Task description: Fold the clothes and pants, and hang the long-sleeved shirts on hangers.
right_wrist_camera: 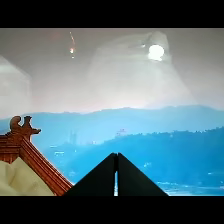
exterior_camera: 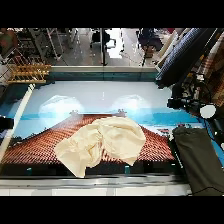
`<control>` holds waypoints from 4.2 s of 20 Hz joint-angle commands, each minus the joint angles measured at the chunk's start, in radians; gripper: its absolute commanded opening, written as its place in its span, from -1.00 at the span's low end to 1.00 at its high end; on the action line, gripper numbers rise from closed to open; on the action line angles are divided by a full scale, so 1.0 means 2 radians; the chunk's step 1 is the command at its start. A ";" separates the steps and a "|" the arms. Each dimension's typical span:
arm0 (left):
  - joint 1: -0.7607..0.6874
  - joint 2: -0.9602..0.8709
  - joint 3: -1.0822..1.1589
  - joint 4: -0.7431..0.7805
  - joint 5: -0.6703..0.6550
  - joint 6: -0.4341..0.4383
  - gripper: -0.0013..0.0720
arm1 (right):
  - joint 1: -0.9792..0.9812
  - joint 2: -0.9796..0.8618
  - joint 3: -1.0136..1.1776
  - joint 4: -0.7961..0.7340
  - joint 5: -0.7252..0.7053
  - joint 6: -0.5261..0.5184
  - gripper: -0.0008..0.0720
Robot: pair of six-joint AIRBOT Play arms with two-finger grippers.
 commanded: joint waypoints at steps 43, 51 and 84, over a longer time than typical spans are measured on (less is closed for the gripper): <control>-0.385 -0.010 -0.428 -0.209 0.395 -0.131 -0.95 | 0.369 -0.088 -0.156 -0.069 0.167 -0.186 0.84; -0.335 0.099 -0.294 -0.138 0.150 -0.047 -0.95 | 0.366 -0.025 -0.082 -0.171 0.214 -0.092 -0.94; -0.002 -0.430 0.260 -0.358 0.302 0.116 -0.83 | 0.192 -0.354 0.299 -0.141 -0.132 0.105 -0.21</control>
